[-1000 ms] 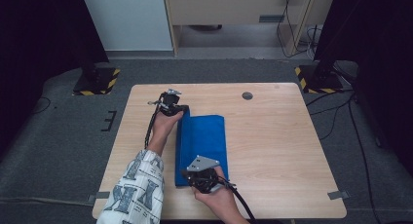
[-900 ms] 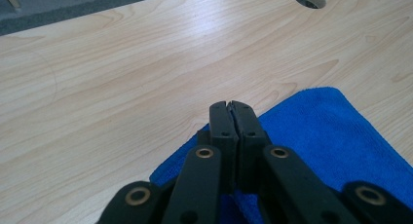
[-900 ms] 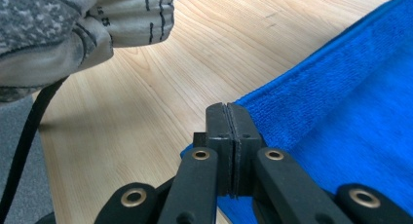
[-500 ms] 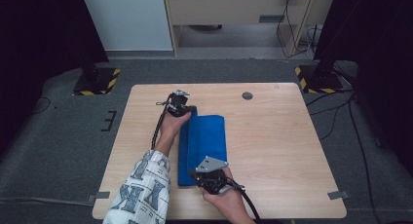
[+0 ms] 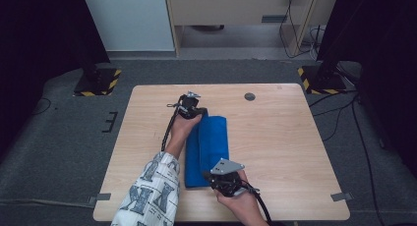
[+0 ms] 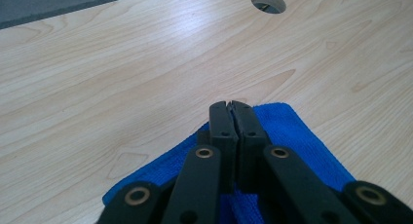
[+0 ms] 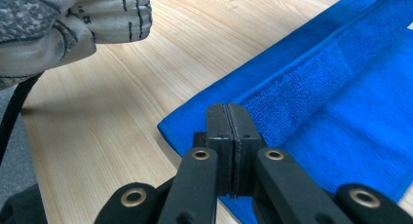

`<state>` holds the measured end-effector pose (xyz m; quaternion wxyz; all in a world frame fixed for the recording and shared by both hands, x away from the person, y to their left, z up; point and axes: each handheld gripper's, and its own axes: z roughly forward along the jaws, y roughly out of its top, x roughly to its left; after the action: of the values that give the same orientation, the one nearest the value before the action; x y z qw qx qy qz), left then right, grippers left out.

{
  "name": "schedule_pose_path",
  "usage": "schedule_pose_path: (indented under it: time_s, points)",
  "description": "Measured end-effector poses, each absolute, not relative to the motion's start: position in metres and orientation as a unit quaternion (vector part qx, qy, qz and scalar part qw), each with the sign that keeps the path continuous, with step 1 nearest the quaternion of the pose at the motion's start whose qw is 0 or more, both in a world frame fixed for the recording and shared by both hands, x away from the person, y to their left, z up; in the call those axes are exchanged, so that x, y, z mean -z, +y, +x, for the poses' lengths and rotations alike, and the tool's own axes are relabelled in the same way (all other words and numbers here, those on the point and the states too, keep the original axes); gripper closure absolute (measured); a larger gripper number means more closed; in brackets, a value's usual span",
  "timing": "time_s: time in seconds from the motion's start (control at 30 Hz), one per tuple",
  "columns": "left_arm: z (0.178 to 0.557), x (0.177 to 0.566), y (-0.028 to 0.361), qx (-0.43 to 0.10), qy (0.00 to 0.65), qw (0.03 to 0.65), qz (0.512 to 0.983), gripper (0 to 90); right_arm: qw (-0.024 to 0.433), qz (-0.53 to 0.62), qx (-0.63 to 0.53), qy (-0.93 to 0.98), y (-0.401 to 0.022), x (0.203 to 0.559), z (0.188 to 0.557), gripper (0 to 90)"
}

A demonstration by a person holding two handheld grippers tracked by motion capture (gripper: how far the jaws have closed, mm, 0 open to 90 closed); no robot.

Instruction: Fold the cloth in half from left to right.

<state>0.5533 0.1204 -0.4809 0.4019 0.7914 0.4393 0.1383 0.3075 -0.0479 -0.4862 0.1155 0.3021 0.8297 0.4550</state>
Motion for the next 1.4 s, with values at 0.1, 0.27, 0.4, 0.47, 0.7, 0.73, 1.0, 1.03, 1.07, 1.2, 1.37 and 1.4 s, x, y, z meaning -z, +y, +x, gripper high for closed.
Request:
schedule_pose_path:
  time_s: [0.1,0.27,0.4,0.47,0.7,0.73,1.0,1.03,1.07,1.2,1.37,1.4]
  points:
    - [0.554,0.482,0.115,-0.143,0.44,0.399,0.792,88.5,0.116,0.307,-0.455,0.828,-0.053,0.488,0.306,89.3]
    - [0.555,0.484,0.111,-0.141,0.445,0.405,0.787,88.6,0.118,0.31,-0.453,0.828,-0.058,0.49,0.305,89.4]
    - [0.556,0.483,0.108,-0.141,0.444,0.408,0.785,88.6,0.119,0.312,-0.452,0.827,-0.062,0.489,0.305,89.3]
    - [0.556,0.482,0.108,-0.144,0.448,0.41,0.781,88.6,0.122,0.313,-0.452,0.826,-0.064,0.488,0.305,89.4]
    - [0.557,0.483,0.104,-0.139,0.445,0.414,0.782,88.7,0.123,0.313,-0.45,0.827,-0.066,0.49,0.303,89.4]
    - [0.556,0.484,0.103,-0.139,0.444,0.413,0.783,88.6,0.126,0.31,-0.451,0.827,-0.067,0.489,0.302,89.4]
    - [0.554,0.486,0.092,-0.135,0.429,0.417,0.79,88.7,0.126,0.31,-0.449,0.829,-0.069,0.488,0.301,89.4]
    - [0.554,0.486,0.092,-0.135,0.429,0.417,0.79,88.6,0.126,0.31,-0.449,0.829,-0.069,0.488,0.301,89.4]
    - [0.554,0.486,0.09,-0.134,0.428,0.417,0.791,88.6,0.125,0.311,-0.448,0.829,-0.07,0.488,0.301,89.4]
    - [0.555,0.488,0.087,-0.134,0.427,0.417,0.791,88.6,0.128,0.31,-0.449,0.828,-0.073,0.488,0.3,89.4]
    - [0.556,0.492,0.085,-0.131,0.43,0.41,0.793,88.6,0.13,0.312,-0.448,0.828,-0.076,0.487,0.3,89.4]
    - [0.557,0.492,0.085,-0.13,0.43,0.411,0.793,88.6,0.129,0.315,-0.447,0.827,-0.077,0.487,0.3,89.4]
